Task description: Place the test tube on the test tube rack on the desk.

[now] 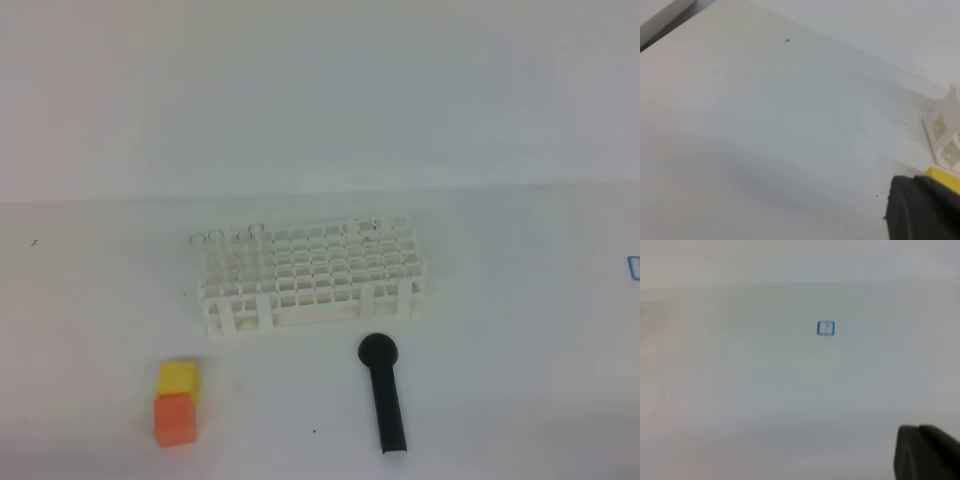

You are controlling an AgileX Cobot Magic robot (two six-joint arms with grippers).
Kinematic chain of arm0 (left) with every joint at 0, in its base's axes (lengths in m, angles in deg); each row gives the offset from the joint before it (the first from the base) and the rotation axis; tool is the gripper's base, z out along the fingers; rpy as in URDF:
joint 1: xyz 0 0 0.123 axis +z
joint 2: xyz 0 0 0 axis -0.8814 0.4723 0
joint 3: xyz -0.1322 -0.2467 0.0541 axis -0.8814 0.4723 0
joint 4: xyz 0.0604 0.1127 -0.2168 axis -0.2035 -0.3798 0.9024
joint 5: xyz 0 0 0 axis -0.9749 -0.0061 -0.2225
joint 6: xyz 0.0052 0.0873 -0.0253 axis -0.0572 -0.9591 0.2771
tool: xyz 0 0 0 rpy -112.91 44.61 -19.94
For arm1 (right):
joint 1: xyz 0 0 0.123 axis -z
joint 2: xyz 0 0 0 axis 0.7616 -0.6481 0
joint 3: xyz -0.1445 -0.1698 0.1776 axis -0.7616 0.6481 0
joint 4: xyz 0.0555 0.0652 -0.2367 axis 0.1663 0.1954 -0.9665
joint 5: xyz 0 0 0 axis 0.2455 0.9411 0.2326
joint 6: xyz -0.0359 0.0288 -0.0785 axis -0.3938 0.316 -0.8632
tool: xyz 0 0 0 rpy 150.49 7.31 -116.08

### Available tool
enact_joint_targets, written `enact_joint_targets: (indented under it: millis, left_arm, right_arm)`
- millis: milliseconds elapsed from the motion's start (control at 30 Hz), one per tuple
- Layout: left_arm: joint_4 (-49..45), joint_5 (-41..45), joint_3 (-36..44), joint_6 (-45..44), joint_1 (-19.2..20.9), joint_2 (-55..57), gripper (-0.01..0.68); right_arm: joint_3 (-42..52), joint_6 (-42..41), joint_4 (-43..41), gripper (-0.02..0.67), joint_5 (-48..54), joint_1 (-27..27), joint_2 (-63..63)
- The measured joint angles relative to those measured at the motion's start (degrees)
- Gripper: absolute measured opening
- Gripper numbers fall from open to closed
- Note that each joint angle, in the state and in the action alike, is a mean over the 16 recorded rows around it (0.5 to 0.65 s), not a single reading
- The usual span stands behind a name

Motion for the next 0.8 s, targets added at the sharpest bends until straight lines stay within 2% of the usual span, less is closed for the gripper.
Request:
enact_joint_targets:
  millis: [433,800]
  left_arm:
    - [0.0,0.29,0.0,-1.1,0.0,0.0,-0.001]
    - [0.0,0.56,0.0,-1.19,0.0,0.0,-0.001]
  right_arm:
    - [0.17,-1.41,-2.32,-0.001,5.77,-0.13,3.86]
    - [0.14,-2.45,-2.82,-0.001,5.93,-4.31,3.86]
